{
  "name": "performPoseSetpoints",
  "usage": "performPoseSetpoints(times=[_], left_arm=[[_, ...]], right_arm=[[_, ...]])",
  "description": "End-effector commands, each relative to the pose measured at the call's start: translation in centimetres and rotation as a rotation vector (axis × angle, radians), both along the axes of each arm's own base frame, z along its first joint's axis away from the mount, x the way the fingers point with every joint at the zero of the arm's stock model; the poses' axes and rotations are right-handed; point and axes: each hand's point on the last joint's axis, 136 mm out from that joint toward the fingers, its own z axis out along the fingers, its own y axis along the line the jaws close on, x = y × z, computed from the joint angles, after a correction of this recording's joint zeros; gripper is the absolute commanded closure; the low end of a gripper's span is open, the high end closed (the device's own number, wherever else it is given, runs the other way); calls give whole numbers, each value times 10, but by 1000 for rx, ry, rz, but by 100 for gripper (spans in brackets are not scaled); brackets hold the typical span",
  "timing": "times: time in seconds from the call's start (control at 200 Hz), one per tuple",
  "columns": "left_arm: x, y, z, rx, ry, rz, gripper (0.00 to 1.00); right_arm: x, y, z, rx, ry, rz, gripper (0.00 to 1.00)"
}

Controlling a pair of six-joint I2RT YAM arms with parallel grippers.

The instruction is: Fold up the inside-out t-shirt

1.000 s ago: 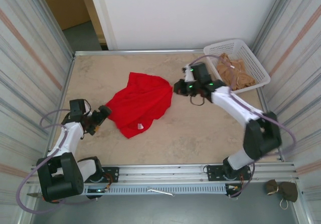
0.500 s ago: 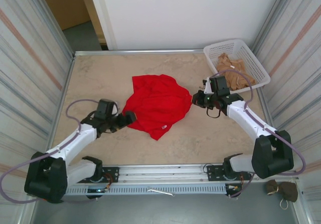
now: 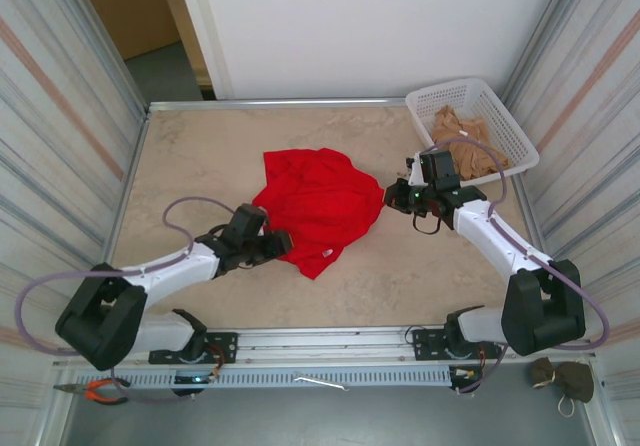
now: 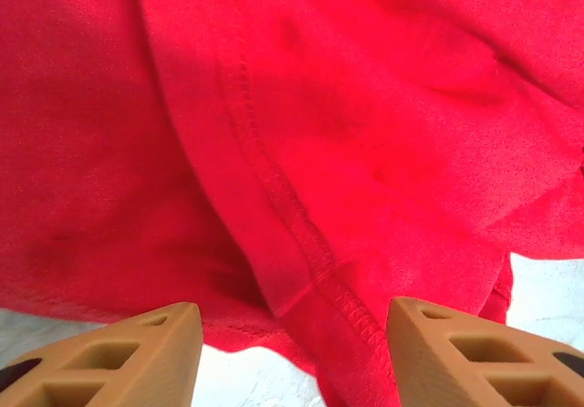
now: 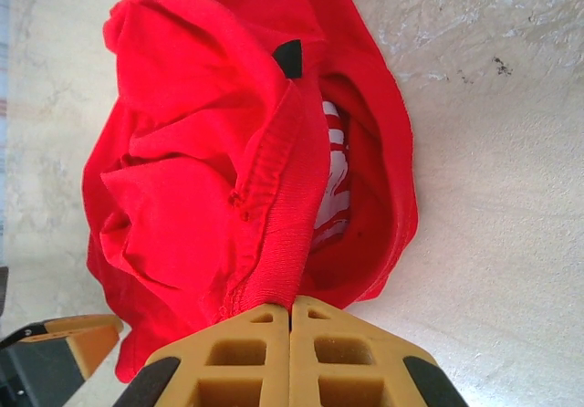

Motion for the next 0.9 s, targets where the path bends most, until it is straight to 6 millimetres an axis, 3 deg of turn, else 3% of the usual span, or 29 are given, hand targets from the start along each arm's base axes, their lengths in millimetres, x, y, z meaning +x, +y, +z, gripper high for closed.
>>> performPoseSetpoints(times=[0.0, 0.17, 0.311, 0.381, 0.456, 0.536, 0.591, 0.676, 0.782, 0.892], left_arm=[[16, -17, 16, -31, -61, 2, 45], [16, -24, 7, -29, -46, 1, 55], [19, -31, 6, -45, -45, -15, 76], [23, -34, 10, -43, -58, -27, 100], [35, -32, 27, -55, -88, -32, 100], [62, -17, 73, -112, -170, 2, 100], [86, 2, 122, -164, -260, 39, 100], [116, 32, 208, -242, -407, 83, 100], [134, 60, 311, -319, -582, 95, 100], [132, 68, 388, -370, -710, 63, 100]], right_arm=[[4, -3, 3, -4, -17, -3, 100], [5, -5, 5, 0, -23, -9, 100], [8, -6, 9, 18, -26, -18, 100], [13, -7, 13, 35, -32, -28, 100], [23, -10, 25, 75, -46, -47, 100], [43, -17, 57, 146, -92, -67, 100], [58, -24, 92, 203, -146, -84, 100], [74, -34, 164, 267, -271, -97, 100], [73, -37, 246, 313, -424, -92, 100], [56, -38, 308, 354, -550, -95, 100]])
